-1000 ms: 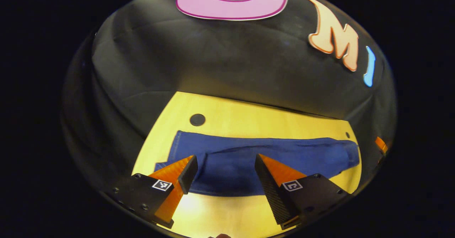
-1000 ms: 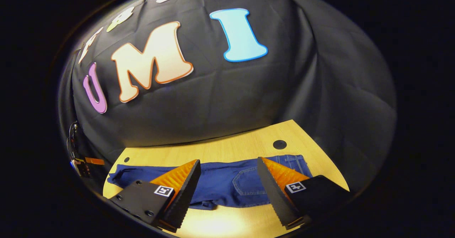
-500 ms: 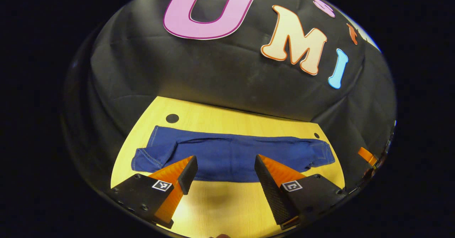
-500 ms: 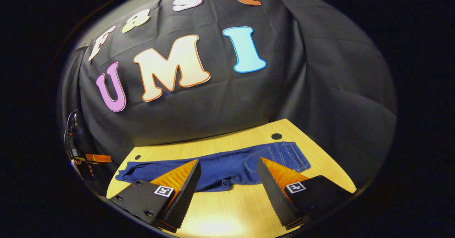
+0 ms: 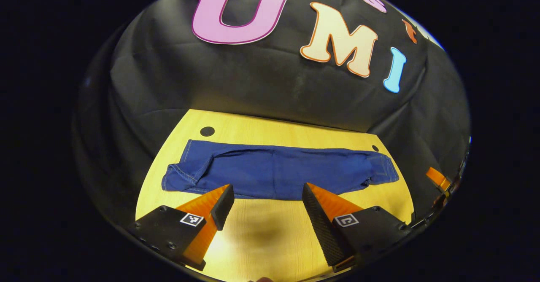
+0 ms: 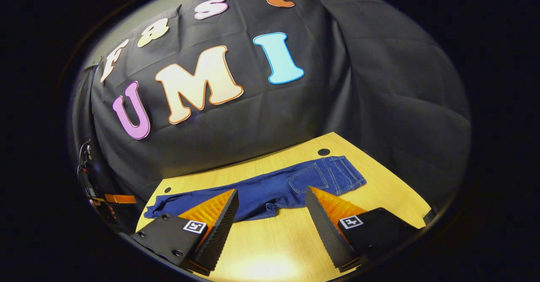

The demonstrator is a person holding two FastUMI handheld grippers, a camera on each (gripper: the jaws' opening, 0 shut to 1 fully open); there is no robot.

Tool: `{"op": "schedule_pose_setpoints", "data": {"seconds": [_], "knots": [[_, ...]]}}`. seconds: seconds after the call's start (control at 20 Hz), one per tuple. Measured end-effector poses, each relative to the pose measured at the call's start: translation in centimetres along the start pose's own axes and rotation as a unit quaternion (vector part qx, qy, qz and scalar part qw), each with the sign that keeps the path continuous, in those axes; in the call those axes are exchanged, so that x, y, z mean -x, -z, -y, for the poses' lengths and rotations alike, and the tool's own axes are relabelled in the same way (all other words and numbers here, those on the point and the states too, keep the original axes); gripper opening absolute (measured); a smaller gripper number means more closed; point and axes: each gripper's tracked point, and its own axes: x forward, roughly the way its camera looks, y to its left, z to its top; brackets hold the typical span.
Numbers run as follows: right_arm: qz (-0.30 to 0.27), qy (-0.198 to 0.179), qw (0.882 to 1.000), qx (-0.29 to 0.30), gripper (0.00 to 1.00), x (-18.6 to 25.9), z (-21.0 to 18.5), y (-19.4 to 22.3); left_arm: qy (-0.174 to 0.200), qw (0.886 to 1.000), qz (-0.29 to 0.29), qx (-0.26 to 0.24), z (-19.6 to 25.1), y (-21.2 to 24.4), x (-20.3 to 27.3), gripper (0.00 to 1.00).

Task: Grasp the waist and the cuffs of the jeans and fold them to make the two legs overlap; first hold the waist and fold one-third of the jeans toward the cuffs, then hold the cuffs and fold the remaining one-third in the same direction to finish folding.

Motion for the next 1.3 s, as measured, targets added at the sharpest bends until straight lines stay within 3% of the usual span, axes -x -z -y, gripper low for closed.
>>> {"op": "schedule_pose_setpoints", "data": {"seconds": [0.65,0.7,0.75,0.9,0.95,1.0,1.3], "knots": [[0.002,-0.008,1.0,-0.007,0.98,-0.5,1.7,-0.8,0.0,1.0,0.006,-0.018,2.4,0.2,0.3,0.96],[0.001,-0.009,1.0,-0.006,0.93,-0.5,1.8,-0.9,-0.002,1.0,0.006,-0.019,2.5,0.2,0.3,0.96],[0.0,-0.01,1.0,-0.004,0.98,-0.4,1.9,-0.8,-0.003,1.0,0.005,-0.018,2.6,0.2,0.3,0.96],[-0.002,-0.011,1.0,-0.002,0.98,-0.8,2.2,-0.8,-0.005,1.0,0.004,-0.015,2.8,0.6,0.4,0.96],[-0.004,-0.012,1.0,-0.002,0.93,-0.9,2.3,-0.8,-0.007,1.0,0.005,-0.014,2.9,0.7,0.3,0.96],[-0.005,-0.012,1.0,-0.002,0.98,-1.0,2.4,-0.7,-0.008,1.0,0.004,-0.013,3.0,0.9,0.4,0.96],[-0.018,0.0,1.0,0.007,0.99,-2.6,5.2,-0.4,-0.026,1.0,0.0,-0.006,2.8,2.1,0.7,0.96]]}}
